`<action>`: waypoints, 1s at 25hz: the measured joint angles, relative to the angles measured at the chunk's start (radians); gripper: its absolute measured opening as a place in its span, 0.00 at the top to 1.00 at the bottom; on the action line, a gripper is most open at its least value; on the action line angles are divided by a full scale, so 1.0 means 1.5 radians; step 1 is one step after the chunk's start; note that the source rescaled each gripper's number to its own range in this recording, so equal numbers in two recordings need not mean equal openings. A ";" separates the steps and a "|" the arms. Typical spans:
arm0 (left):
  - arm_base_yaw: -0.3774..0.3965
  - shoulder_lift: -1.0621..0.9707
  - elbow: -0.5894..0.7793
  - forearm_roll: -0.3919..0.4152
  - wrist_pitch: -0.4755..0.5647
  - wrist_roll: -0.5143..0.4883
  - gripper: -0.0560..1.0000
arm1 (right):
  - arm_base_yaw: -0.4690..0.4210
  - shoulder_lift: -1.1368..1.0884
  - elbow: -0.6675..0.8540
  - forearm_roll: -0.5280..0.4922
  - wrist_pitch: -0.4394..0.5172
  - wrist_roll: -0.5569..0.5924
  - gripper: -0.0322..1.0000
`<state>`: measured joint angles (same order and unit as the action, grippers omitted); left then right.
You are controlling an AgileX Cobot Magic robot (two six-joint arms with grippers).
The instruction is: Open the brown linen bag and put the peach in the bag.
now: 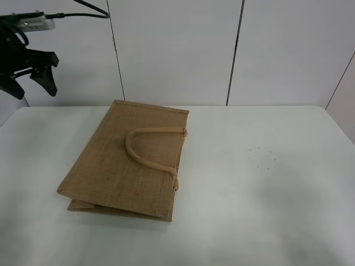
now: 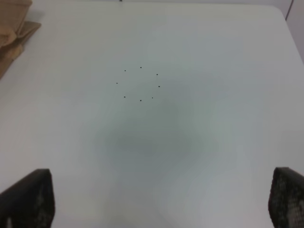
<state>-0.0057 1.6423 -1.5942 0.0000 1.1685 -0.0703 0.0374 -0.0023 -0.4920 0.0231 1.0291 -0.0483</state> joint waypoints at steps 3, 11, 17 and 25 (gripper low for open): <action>-0.006 -0.116 0.103 0.000 0.001 -0.001 0.00 | 0.000 0.000 0.000 0.000 0.000 0.000 0.00; -0.007 -0.453 0.423 0.012 0.001 0.000 0.00 | 0.000 0.000 0.000 0.000 0.000 0.000 0.00; -0.007 -0.697 0.634 0.016 -0.026 0.011 0.00 | 0.000 0.000 0.000 0.000 0.000 0.000 0.00; -0.007 -0.945 0.730 0.015 -0.068 0.013 0.01 | 0.000 0.000 0.000 0.000 0.000 0.000 0.00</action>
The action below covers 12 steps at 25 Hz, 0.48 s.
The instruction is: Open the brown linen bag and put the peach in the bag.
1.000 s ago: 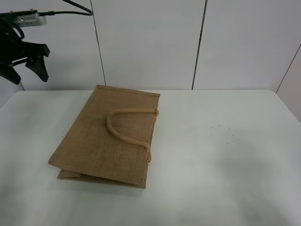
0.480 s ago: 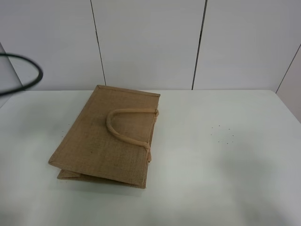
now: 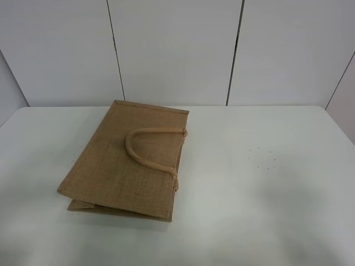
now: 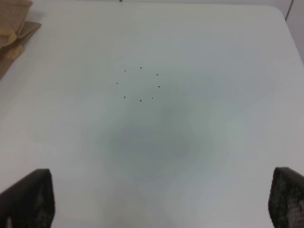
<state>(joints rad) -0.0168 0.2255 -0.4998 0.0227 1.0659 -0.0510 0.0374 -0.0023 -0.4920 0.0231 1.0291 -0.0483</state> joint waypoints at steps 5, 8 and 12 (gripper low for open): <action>0.000 -0.093 0.001 -0.001 -0.004 0.000 0.04 | 0.000 0.000 0.000 0.000 0.000 0.000 0.00; 0.000 -0.140 0.001 -0.001 -0.005 0.000 0.04 | 0.000 0.000 0.000 0.000 0.000 0.000 0.00; 0.000 -0.153 0.001 -0.001 -0.006 0.000 0.04 | 0.000 0.000 0.000 0.000 0.000 0.000 0.00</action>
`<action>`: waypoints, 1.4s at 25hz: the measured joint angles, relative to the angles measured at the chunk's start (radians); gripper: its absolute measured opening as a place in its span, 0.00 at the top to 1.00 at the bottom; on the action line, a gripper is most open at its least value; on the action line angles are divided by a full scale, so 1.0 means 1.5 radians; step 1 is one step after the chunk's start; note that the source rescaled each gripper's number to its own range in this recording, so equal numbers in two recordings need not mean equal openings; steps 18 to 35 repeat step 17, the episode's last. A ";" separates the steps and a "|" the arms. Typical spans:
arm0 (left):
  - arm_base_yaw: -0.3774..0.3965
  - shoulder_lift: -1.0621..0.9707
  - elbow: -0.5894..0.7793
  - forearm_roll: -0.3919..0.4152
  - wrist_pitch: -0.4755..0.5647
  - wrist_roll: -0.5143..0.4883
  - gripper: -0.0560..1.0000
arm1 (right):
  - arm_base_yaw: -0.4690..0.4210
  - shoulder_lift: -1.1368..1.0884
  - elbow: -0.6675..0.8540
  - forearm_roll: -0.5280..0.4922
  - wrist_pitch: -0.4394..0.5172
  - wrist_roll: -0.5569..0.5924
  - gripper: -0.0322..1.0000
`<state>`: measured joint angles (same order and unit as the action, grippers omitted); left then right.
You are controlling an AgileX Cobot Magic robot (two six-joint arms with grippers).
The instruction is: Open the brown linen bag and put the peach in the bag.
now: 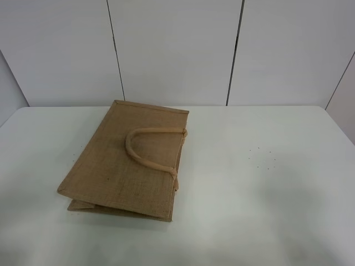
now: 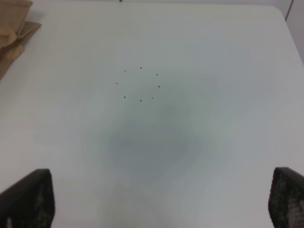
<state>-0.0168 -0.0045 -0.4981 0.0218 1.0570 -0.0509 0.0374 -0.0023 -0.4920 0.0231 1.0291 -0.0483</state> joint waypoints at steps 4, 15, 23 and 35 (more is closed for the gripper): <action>0.000 0.000 0.000 0.000 -0.001 0.000 0.04 | 0.000 0.000 0.000 0.000 0.000 0.000 0.00; 0.000 0.000 0.000 0.000 -0.001 0.000 0.04 | 0.000 0.000 0.000 0.000 0.000 0.000 0.00; 0.000 0.000 0.000 0.000 -0.001 0.000 0.04 | 0.000 0.000 0.000 0.000 0.000 0.000 0.00; 0.000 0.000 0.000 0.000 -0.001 0.000 0.04 | 0.000 0.000 0.000 0.000 0.000 0.000 0.00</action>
